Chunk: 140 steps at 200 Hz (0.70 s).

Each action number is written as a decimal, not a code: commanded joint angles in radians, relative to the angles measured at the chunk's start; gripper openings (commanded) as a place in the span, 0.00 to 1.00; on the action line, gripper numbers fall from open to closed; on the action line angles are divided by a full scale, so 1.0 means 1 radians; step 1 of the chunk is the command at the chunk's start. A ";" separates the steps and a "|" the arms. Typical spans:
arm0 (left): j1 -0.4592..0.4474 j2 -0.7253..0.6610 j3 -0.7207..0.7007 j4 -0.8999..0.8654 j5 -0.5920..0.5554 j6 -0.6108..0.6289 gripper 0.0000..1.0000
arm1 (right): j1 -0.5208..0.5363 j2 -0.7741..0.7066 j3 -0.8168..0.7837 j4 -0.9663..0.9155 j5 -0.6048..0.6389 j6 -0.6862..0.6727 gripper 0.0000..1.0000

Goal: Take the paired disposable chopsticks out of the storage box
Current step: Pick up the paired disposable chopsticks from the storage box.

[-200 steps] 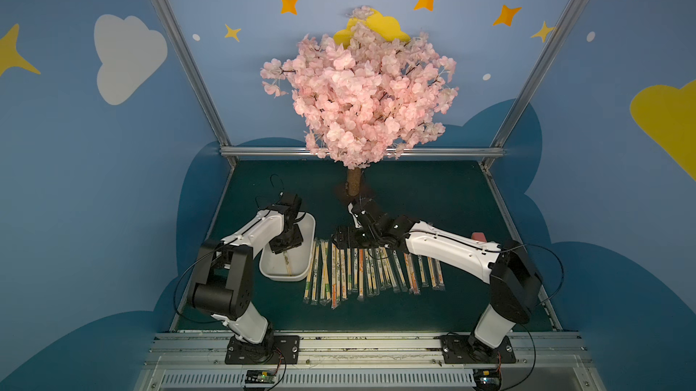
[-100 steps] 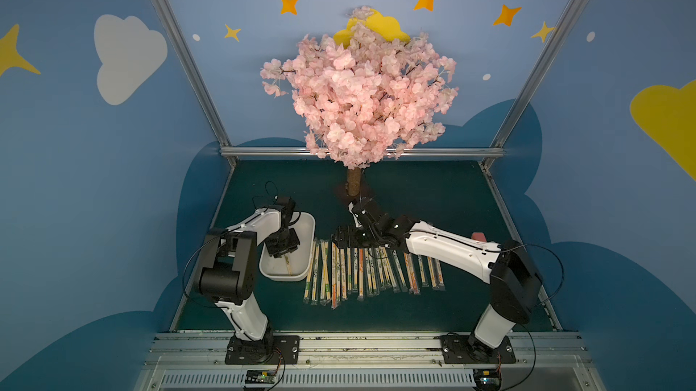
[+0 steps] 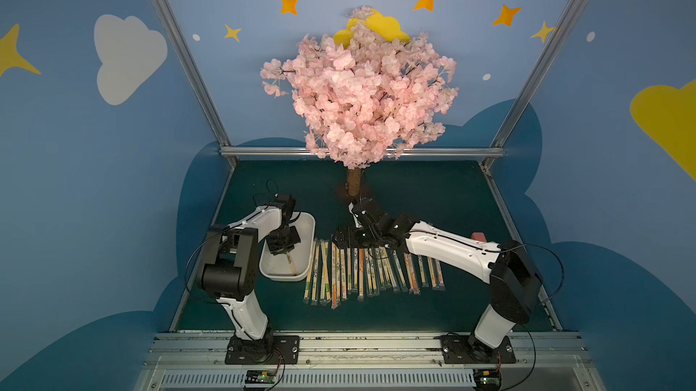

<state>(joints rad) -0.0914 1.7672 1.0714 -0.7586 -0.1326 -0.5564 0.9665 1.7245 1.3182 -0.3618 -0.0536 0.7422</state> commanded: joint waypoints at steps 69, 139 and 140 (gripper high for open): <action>0.005 -0.068 0.018 -0.022 0.004 0.038 0.03 | 0.001 -0.016 -0.013 0.001 0.008 -0.009 0.97; 0.006 -0.156 0.069 -0.058 0.017 0.069 0.03 | 0.001 -0.022 -0.018 -0.002 0.013 -0.009 0.97; 0.006 -0.159 0.069 -0.059 0.019 0.070 0.03 | 0.001 -0.023 -0.017 -0.002 0.013 -0.010 0.97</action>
<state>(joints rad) -0.0914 1.6669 1.1065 -0.7776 -0.1291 -0.5125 0.9665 1.7245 1.3170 -0.3618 -0.0532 0.7403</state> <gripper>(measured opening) 0.068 0.966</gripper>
